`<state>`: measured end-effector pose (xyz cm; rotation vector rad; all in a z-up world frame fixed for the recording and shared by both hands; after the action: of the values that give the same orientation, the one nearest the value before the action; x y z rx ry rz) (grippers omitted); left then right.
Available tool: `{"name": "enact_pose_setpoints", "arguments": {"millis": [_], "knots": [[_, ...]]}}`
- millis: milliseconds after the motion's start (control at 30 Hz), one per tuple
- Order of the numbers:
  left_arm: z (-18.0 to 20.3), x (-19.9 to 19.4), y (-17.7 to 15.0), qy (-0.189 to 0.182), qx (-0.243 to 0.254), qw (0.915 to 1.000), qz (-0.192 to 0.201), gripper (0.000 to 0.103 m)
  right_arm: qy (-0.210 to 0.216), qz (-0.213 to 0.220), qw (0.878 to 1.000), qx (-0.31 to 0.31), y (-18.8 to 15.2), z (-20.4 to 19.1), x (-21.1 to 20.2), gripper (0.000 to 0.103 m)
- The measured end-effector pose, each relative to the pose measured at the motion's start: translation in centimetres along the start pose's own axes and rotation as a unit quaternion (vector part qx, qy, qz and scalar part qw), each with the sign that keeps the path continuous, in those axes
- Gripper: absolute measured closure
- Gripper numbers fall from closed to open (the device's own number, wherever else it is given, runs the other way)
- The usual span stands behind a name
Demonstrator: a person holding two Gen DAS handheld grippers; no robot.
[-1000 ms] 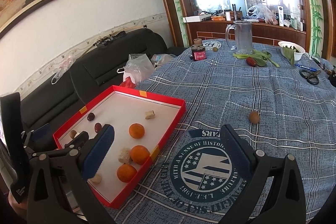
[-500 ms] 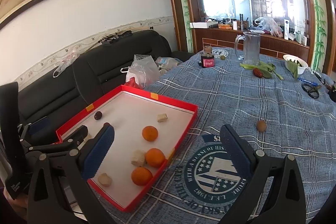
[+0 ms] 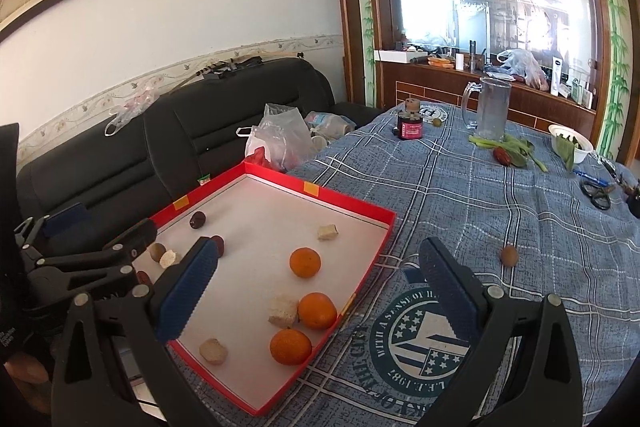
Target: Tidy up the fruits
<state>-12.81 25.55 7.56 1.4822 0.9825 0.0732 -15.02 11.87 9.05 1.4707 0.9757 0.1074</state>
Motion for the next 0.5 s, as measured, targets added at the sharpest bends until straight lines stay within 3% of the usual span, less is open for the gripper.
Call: {"name": "enact_pose_setpoints", "arguments": {"millis": [500], "knots": [[-0.2, 0.1, 0.3, 0.003, -0.007, 1.0, -0.003, 0.001, 0.013, 0.005, 1.0, -0.018, 1.2, -0.5, 0.8, 0.002]]}}
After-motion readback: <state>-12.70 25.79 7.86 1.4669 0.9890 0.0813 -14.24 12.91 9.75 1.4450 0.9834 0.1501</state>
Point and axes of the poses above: each gripper's, at about its wrist camera, not at the fingertips, and x roughly the way its jaws point, z to its right, y to its top, the point moved 6 cm from there along x, roughly the way its jaws point, and after that the axes turned 14 degrees about y, right-handed, at the moved point
